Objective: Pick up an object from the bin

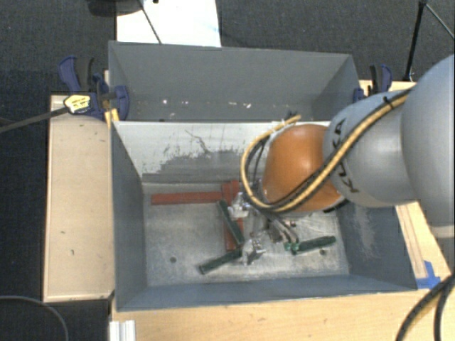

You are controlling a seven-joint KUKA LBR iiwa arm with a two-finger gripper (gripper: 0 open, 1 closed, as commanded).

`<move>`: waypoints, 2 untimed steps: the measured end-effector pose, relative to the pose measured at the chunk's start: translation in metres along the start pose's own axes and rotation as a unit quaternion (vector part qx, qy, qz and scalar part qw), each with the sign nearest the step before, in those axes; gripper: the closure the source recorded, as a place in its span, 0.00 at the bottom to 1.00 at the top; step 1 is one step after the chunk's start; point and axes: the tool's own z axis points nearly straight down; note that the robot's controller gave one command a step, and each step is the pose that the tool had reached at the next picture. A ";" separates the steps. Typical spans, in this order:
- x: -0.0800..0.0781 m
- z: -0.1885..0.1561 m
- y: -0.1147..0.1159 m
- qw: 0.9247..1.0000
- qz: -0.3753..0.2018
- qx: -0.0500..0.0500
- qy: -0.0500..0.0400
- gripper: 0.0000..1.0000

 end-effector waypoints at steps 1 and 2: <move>-0.006 -0.003 0.005 0.998 -0.056 -0.003 -0.012 1.00; 0.004 0.000 0.003 0.998 -0.056 -0.002 0.008 0.00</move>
Offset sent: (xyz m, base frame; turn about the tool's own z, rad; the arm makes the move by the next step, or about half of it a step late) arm 0.0000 0.0000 0.0000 0.0000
